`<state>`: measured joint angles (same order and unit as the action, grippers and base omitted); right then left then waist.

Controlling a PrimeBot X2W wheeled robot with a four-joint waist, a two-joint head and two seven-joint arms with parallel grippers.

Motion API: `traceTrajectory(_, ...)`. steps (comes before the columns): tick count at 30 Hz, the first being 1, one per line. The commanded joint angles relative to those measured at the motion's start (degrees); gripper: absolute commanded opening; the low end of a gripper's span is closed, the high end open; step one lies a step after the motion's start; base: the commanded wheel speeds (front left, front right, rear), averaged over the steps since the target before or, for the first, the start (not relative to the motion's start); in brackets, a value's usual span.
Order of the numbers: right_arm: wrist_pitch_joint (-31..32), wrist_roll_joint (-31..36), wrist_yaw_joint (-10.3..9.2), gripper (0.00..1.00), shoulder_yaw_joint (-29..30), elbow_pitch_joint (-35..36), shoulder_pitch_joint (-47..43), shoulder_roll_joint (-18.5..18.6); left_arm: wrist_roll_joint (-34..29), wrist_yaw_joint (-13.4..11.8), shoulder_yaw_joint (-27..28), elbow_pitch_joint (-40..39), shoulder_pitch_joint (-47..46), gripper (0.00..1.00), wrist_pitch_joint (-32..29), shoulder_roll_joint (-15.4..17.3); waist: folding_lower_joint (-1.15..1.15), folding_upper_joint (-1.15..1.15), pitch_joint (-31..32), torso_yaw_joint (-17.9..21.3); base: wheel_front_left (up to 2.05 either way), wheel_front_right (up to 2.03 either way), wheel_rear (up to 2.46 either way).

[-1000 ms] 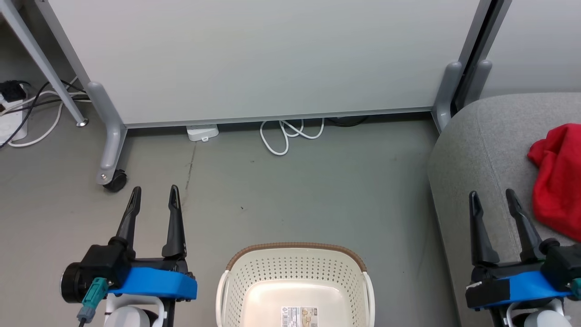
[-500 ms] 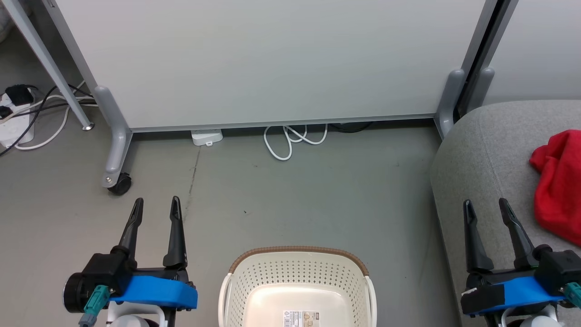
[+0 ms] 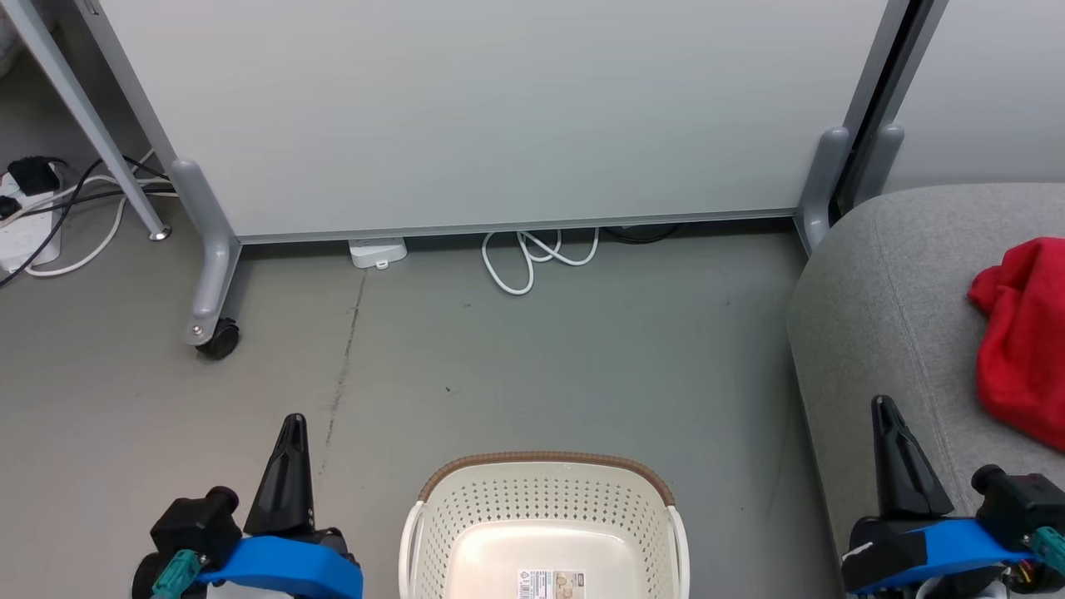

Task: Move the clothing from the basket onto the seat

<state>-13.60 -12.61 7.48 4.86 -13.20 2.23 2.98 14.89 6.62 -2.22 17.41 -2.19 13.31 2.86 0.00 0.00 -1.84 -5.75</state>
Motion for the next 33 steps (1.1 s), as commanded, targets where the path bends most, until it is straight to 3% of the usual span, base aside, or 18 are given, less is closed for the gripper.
traceTrajectory(1, 0.5, -2.15, 0.0, 0.0, 0.24, 0.79, 0.97, 0.12, 2.03, 0.07, 0.62, -0.97, -1.31, 0.0, -0.41, 0.02, 0.0, 0.0, 0.01, 0.06, 0.0, 0.0, 0.0)
traceTrajectory(33, 8.09, -32.6, 0.01, 0.0, 0.69, 0.41, 2.27, 0.04, 31.57, 0.46, 3.8, -2.16, -2.64, 0.0, -7.95, 0.03, 0.0, 0.0, 0.45, 1.58, 0.0, 0.0, 0.0)
